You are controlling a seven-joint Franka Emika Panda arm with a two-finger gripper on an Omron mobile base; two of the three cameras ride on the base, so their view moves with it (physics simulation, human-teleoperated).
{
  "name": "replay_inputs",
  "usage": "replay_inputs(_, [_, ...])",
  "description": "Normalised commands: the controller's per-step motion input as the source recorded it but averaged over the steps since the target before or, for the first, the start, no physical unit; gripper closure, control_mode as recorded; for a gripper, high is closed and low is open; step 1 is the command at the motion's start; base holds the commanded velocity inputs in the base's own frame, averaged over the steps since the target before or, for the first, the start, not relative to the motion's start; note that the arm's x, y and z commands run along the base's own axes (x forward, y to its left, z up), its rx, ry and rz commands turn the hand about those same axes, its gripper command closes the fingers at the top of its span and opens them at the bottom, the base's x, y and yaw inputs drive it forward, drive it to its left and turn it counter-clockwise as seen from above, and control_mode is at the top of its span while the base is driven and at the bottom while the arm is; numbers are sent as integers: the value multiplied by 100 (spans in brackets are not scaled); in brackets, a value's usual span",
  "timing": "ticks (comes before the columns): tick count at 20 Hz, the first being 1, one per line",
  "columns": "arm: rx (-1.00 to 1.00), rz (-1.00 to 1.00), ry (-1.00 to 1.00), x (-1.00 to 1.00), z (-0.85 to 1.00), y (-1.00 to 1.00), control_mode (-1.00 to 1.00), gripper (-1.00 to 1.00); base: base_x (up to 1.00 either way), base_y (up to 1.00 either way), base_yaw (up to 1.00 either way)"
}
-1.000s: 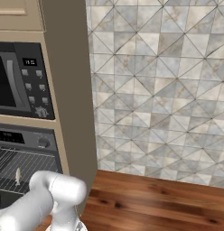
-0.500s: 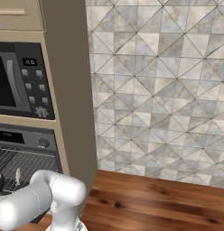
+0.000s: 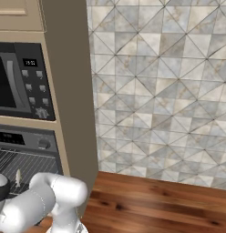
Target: Take the fish from the oven and place it on the plate on the counter.
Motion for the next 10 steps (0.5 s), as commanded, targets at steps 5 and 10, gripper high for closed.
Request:
replay_inputs(5, [-15, -22, -9, 0, -21, -85, -100, -100, 0, 0, 0])
replay_inputs(10, [-11, -16, -4, 6, -3, -62, -100, -100, 0, 0, 0])
